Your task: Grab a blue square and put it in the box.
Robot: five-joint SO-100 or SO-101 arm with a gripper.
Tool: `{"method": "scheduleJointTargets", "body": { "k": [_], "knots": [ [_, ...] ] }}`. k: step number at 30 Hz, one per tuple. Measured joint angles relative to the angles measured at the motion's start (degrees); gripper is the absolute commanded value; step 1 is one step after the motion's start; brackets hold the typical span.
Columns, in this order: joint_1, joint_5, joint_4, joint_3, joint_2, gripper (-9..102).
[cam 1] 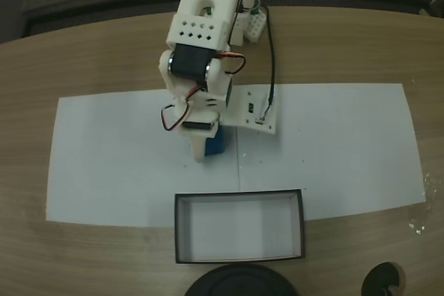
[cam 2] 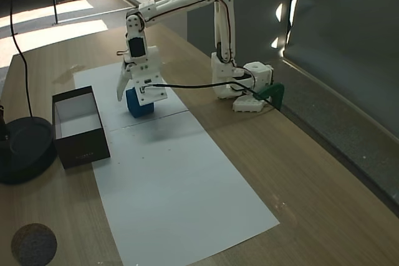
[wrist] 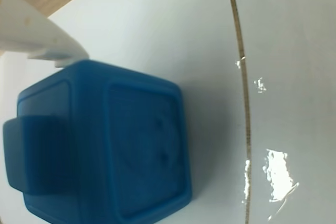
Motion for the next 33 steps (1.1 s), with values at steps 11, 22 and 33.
{"method": "scheduleJointTargets", "body": {
  "k": [11, 22, 33],
  "knots": [
    [0.1, -0.2, 0.7, -3.4, -1.0, 9],
    [-10.1, 1.0, 13.4, -43.2, 13.5, 11],
    [-16.6, 5.2, 5.8, -49.3, 0.4, 10]
  ]
}}
